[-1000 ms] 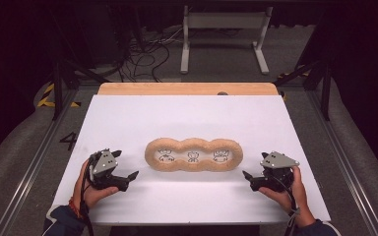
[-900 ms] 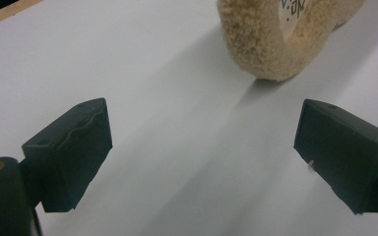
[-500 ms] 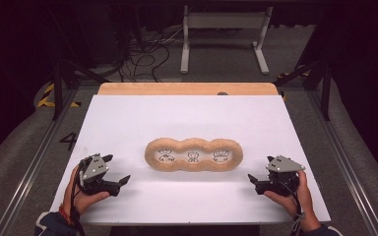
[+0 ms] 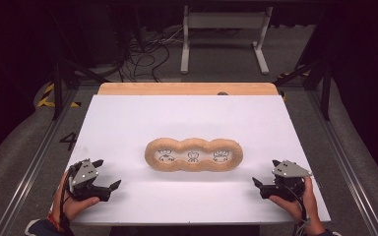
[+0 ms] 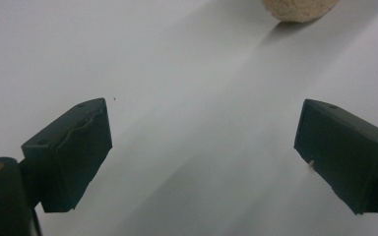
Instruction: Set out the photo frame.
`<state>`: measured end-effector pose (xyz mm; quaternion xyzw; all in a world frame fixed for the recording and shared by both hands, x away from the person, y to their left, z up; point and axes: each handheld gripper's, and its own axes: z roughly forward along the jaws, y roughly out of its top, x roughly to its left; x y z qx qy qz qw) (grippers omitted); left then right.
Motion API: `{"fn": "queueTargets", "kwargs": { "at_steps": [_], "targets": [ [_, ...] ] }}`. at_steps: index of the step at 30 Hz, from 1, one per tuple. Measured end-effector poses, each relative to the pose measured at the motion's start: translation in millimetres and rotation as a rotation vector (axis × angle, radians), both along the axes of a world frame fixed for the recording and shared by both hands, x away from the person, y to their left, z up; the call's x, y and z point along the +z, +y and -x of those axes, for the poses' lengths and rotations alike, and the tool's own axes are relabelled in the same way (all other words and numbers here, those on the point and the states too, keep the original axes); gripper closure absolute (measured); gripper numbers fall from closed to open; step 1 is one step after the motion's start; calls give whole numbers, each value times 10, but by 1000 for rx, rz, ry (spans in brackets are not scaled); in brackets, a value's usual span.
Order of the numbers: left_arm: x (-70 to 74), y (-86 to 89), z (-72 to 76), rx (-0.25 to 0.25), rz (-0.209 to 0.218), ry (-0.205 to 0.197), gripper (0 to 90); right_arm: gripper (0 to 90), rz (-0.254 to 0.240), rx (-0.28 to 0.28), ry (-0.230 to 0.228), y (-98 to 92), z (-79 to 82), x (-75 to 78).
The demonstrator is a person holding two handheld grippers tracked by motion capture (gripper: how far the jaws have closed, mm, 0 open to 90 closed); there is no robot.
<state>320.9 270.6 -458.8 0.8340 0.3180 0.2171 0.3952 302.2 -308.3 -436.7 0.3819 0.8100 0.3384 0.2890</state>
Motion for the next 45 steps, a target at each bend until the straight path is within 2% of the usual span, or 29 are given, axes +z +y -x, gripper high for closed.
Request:
{"fn": "queueTargets", "kwargs": {
  "at_steps": [2, 4, 6, 14, 17, 21, 23, 28, 33, 35, 38, 42, 45],
  "targets": [
    [-5, 28, 13, -2, -6, 1, 76, 102, 0, -9, 0, -22, 20, -12],
    [-10, 54, 38, 10, 6, 3, 76, 102, -1, -11, 2, -36, 36, -23],
    [-15, 83, 54, 14, 5, 4, 76, 102, 10, -19, -6, -54, 61, -36],
    [-48, 183, 119, 31, 3, 10, 76, 102, 3, -45, -28, -143, 177, -68],
    [-48, 209, 149, 42, 15, 9, 76, 102, -16, -54, -26, -201, 231, -97],
    [-63, 214, 165, 45, 5, 13, 76, 100, -12, -74, -29, -250, 282, -119],
    [-70, 214, 175, 45, 4, 11, 76, 100, -31, -80, -32, -294, 321, -131],
    [-65, 211, 183, 50, 17, 14, 77, 99, -44, -109, -32, -375, 393, -170],
    [-72, 196, 190, 38, 27, 17, 78, 99, -82, -134, -40, -480, 454, -193],
    [-66, 206, 198, 42, 46, 17, 79, 96, -95, -142, -45, -498, 456, -190],
    [-71, 205, 191, 29, 61, 21, 80, 90, -87, -141, -50, -498, 458, -192],
    [-85, 182, 184, 19, 42, 30, 80, 89, -91, -138, -48, -500, 460, -196],
    [-86, 180, 189, 18, 45, 29, 80, 89, -81, -131, -49, -479, 458, -197]
  ]
}}
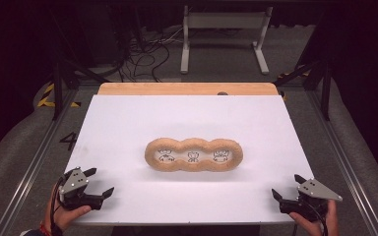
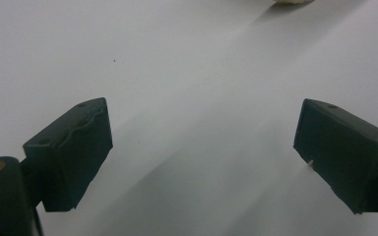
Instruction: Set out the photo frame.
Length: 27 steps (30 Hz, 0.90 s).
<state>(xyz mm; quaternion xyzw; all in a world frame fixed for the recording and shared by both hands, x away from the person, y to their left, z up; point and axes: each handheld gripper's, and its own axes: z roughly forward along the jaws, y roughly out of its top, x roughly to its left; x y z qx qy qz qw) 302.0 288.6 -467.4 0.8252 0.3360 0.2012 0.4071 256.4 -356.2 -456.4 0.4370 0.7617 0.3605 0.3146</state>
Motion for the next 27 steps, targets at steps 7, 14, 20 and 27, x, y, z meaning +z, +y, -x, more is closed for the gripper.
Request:
{"fn": "queueTargets", "kwargs": {
  "at_steps": [7, 14, 20, 27],
  "targets": [
    [-2, -6, 20, 3, -7, -4, 79, 89, 13, 7, 2, 34, -18, 2],
    [0, -4, 26, 3, -4, -9, 79, 89, 28, 3, 6, 57, -14, 4],
    [16, -20, 36, 1, -10, -25, 79, 89, 20, 0, -6, 43, -9, 15],
    [18, -22, 36, 1, -12, -30, 79, 90, 17, -5, -17, 39, 1, 29]
  ]
}}
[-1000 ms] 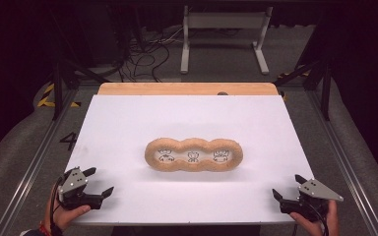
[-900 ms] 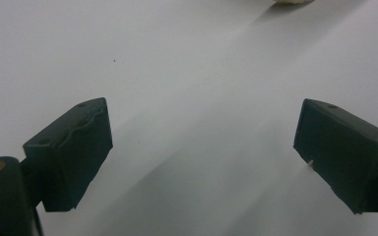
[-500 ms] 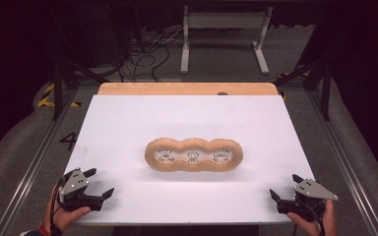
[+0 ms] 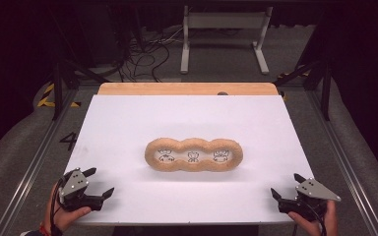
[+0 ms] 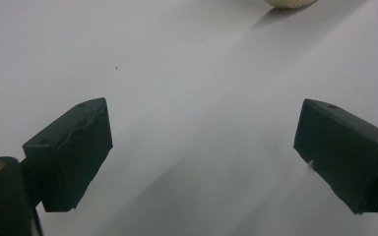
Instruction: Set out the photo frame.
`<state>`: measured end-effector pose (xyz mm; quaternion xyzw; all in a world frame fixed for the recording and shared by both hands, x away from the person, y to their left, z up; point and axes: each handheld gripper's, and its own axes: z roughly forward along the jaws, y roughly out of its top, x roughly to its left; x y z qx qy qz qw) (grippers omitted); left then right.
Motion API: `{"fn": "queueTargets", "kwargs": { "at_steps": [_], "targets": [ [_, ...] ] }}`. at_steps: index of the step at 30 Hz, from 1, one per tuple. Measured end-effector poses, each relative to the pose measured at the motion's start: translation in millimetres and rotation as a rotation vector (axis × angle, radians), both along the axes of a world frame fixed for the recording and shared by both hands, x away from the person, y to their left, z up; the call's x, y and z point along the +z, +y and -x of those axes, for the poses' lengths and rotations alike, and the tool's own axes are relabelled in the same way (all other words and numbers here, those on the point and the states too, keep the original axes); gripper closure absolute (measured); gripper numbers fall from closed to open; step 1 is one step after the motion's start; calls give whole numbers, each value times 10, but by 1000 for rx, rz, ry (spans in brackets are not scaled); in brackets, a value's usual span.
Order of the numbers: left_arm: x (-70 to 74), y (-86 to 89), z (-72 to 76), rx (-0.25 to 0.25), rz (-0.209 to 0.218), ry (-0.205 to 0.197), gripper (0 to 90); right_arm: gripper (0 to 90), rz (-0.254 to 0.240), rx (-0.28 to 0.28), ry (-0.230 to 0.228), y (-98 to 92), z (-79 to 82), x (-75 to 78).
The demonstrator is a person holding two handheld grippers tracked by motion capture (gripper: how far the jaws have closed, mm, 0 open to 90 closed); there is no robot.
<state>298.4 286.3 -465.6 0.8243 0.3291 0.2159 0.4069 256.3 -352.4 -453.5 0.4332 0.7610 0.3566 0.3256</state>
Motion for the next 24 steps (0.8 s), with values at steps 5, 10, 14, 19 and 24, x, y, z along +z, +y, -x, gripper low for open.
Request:
{"fn": "queueTargets", "kwargs": {
  "at_steps": [5, 10, 14, 19, 24],
  "targets": [
    [-4, -15, 0, 1, -13, 3, 79, 89, 3, 2, 6, 2, -3, -8],
    [-2, -23, -5, 2, -19, 0, 79, 89, 3, 4, 8, 7, -10, -12],
    [4, -41, -13, 1, -30, -6, 78, 93, 11, -10, -8, -3, 3, 1],
    [6, -65, -25, -1, -38, -10, 78, 92, -35, -76, -39, -114, 17, 36],
    [-2, -84, -35, -7, -44, -5, 76, 92, -29, -81, -38, -110, 20, 33]
  ]
}}
